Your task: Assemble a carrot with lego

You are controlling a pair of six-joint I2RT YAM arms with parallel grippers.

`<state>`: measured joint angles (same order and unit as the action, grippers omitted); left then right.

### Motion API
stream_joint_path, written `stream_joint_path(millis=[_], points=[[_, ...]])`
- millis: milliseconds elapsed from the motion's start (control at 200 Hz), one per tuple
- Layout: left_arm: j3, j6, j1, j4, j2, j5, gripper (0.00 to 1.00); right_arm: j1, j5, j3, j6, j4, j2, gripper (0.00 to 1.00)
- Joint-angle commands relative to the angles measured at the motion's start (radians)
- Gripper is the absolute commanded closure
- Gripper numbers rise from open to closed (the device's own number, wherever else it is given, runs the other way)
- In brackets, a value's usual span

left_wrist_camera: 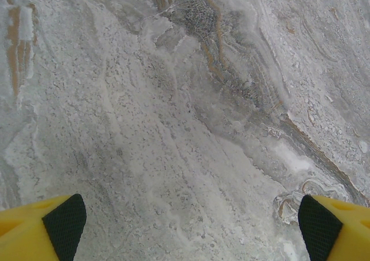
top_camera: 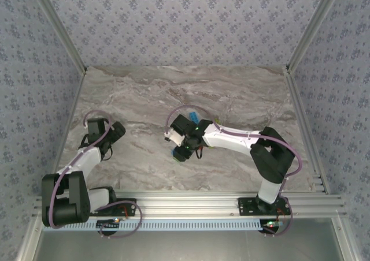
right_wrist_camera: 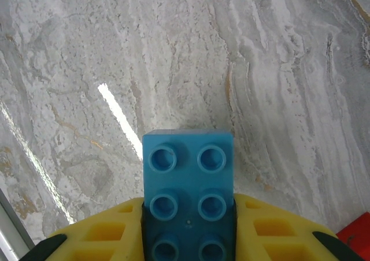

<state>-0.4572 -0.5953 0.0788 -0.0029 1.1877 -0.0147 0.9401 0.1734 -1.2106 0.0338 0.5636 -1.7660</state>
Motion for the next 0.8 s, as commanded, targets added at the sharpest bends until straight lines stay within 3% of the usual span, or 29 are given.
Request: stream_joint_path(millis=[0,430,795], points=[[-0.036,0.012,0.010,0.004,-0.001,0.007,0.03,0.002,0.009,0.010,-0.037,-0.008,-0.012,0.71],[-0.036,0.012,0.011,0.004,-0.001,0.006,0.03,0.021,-0.033,0.062,-0.068,-0.016,-0.047,0.71],[-0.036,0.012,0.010,0.004,-0.001,0.006,0.03,0.019,-0.069,0.103,0.000,0.019,-0.040,0.71]])
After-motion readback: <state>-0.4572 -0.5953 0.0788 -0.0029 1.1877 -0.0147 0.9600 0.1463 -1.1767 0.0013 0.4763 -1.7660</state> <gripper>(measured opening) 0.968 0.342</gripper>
